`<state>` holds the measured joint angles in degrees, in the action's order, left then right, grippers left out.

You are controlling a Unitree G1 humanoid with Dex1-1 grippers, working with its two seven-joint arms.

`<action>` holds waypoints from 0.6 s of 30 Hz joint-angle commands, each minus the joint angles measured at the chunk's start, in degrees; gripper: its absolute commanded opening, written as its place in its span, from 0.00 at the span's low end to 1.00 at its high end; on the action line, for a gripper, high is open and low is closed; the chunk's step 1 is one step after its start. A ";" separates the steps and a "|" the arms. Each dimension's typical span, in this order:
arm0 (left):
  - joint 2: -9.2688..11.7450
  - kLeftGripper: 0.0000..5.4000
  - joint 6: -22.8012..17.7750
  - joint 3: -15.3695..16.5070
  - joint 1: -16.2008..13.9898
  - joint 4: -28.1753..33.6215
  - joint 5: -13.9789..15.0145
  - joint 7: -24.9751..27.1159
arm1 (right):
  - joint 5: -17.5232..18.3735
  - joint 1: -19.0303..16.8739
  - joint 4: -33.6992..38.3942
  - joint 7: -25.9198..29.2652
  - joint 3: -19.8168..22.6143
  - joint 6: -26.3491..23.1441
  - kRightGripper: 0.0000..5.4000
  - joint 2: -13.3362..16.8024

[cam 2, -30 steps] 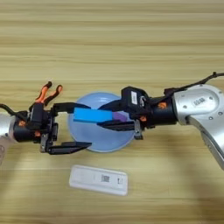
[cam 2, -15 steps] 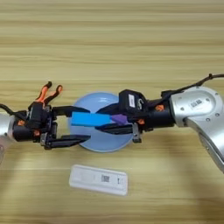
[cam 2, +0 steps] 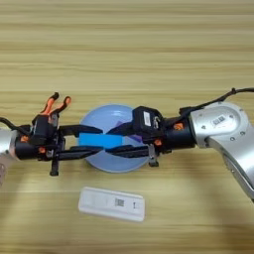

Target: Move the objects on the table

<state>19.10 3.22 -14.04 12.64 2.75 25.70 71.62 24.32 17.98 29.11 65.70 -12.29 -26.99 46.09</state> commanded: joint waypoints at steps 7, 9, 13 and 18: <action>-0.26 0.25 1.16 -0.38 1.07 -0.28 -0.02 0.72 | 5.36 1.84 2.01 -0.92 3.52 -3.27 0.26 -0.71; -0.27 0.25 1.24 -0.41 1.11 -0.33 0.06 0.71 | 6.18 1.99 2.17 -1.01 3.98 -3.71 0.26 -0.84; -0.35 0.25 1.44 -0.42 1.11 -0.42 0.21 0.63 | 6.91 1.93 2.27 -1.14 4.39 -4.23 0.26 -1.16; -0.26 0.25 1.59 -0.33 0.93 -0.23 0.45 0.36 | 7.60 2.00 2.09 -2.18 4.64 -4.98 0.34 -2.28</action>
